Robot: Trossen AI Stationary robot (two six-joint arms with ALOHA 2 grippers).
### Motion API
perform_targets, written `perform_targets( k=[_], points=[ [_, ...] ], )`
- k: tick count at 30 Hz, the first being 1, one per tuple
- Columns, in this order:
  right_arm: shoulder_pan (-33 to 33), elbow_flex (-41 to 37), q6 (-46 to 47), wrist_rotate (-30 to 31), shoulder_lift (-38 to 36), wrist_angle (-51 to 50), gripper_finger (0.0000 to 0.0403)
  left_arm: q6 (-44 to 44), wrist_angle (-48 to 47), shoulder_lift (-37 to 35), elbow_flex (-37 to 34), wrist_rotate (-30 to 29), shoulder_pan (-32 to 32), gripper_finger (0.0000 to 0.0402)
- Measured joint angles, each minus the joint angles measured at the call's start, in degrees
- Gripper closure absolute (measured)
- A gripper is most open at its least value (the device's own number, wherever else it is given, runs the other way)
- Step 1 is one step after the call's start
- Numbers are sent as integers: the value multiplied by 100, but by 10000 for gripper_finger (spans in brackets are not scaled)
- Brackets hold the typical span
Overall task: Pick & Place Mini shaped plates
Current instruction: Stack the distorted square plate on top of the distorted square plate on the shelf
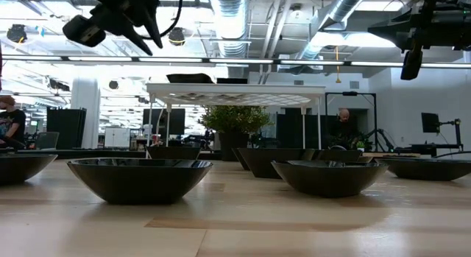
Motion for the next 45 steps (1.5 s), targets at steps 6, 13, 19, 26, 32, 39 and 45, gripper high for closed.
perform_targets(
  k=[6, 13, 19, 26, 32, 39, 45],
  points=[
    [-2, -1, 0, -2, 0, 0, 403, -940, -23, 601, 0, 132, -5, 320],
    [13, -1, 0, -20, 2, -2, 403, -1564, -306, 1360, 0, 518, 141, 320],
    [13, -1, 0, -20, 1, 0, 403, -1536, -376, 1731, -15, 473, 403, 320],
    [15, 0, 0, -17, 2, 0, 403, -1516, -317, 1831, -284, 173, 446, 320],
    [15, 1, 0, -15, 2, 0, 403, -1516, 403, 1831, -560, 88, 395, 320],
    [14, -1, 0, -15, 2, 0, 403, -1514, 579, 1831, -632, -266, 397, 320],
    [13, 1, 0, -15, 2, 0, 403, -1516, 666, 1885, -745, -281, 397, 320]
  ],
)
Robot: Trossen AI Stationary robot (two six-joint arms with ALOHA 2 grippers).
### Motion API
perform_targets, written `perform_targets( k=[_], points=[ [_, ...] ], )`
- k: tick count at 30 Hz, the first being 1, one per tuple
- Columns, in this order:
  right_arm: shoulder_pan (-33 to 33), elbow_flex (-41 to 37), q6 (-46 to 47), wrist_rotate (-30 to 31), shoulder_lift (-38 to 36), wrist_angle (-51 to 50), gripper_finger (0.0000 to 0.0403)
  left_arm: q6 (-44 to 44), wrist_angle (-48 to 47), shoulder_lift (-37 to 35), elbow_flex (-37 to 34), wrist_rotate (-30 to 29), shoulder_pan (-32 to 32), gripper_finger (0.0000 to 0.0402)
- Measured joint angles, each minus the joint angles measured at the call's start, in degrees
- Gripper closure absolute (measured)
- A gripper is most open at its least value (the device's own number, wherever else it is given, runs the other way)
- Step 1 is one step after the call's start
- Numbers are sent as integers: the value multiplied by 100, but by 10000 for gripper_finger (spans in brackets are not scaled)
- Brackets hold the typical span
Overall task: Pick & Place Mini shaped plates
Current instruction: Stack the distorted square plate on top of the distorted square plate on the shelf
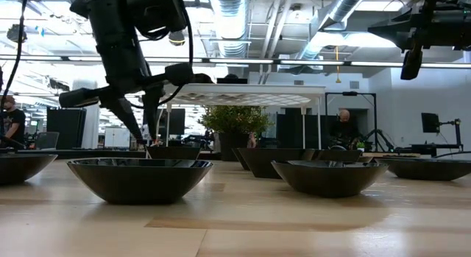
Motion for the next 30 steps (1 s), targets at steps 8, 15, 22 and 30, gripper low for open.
perform_targets(
  k=[8, 15, 22, 30],
  points=[
    [2, 0, 2, -2, 0, 2, 403, -31, 264, -15, -180, 2, 4, 320],
    [1, 0, 2, 0, -1, 2, 403, -29, 480, 4, -311, -15, 9, 320],
    [2, -1, 2, 0, 0, 2, 403, -27, 666, 4, -311, -240, 56, 320],
    [0, -1, 2, -1, -2, 6, 403, -28, 760, 232, -309, -123, 63, 320]
  ],
)
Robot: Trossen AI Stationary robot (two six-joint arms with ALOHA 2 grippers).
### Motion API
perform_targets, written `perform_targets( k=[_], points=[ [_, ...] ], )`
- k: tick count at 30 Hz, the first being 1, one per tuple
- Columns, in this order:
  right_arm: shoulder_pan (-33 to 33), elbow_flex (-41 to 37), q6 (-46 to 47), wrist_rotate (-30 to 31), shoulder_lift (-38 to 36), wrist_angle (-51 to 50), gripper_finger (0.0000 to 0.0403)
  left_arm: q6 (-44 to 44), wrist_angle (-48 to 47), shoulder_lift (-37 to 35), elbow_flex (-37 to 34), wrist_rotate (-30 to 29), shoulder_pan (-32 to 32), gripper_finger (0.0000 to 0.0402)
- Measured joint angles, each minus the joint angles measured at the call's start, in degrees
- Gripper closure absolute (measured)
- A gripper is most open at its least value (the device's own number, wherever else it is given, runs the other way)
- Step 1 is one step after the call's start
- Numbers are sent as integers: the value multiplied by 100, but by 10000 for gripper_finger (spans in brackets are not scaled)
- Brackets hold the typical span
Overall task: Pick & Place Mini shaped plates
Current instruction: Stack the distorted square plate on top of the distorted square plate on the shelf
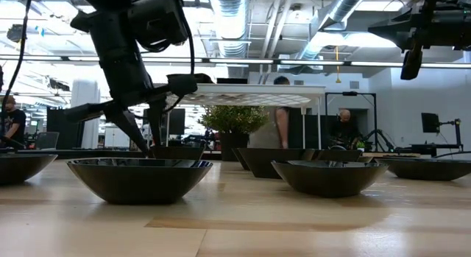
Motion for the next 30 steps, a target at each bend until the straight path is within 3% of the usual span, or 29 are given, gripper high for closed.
perform_targets(
  k=[9, 19, 30],
  points=[
    [2, -1, 2, -1, 2, 15, 403, -1, 328, 275, 2, 340, -6, 325],
    [0, -1, 4, -3, 1, 13, 403, 0, 407, 272, 8, 566, -9, 393],
    [0, -1, 4, -1, 2, 2, 403, 67, 233, -747, 7, 938, -358, 395]
  ],
)
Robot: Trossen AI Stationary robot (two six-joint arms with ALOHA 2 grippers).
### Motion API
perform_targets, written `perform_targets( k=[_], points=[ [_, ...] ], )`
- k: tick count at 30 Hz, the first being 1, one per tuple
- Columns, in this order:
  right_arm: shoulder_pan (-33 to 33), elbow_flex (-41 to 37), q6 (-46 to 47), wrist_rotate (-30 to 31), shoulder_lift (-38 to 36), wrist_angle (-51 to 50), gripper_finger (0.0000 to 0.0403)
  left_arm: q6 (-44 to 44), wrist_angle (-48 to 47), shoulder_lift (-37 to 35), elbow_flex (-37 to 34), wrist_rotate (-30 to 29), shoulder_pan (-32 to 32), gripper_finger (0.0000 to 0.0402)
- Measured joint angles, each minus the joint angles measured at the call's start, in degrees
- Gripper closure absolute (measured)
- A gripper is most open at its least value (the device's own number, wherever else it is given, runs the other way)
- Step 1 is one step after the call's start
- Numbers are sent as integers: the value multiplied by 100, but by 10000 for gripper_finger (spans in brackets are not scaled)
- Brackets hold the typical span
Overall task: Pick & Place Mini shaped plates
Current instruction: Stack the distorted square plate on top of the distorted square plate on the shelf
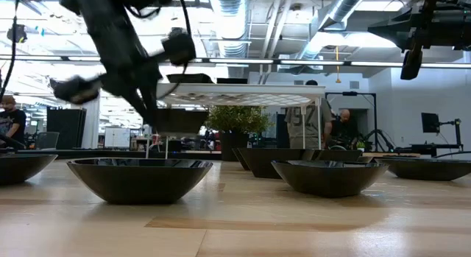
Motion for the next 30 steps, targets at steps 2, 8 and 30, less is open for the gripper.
perform_targets(
  k=[2, 8, 30],
  points=[
    [0, 0, 0, 0, -1, -2, 403, 274, -3, -272, 0, 122, -118, 396],
    [0, 0, 0, 0, 0, -4, 403, 870, -45, -1079, 1, 127, -410, 397],
    [0, 0, -2, 0, 0, -4, 403, 2533, 57, -2984, 106, -720, 1008, 398]
  ],
)
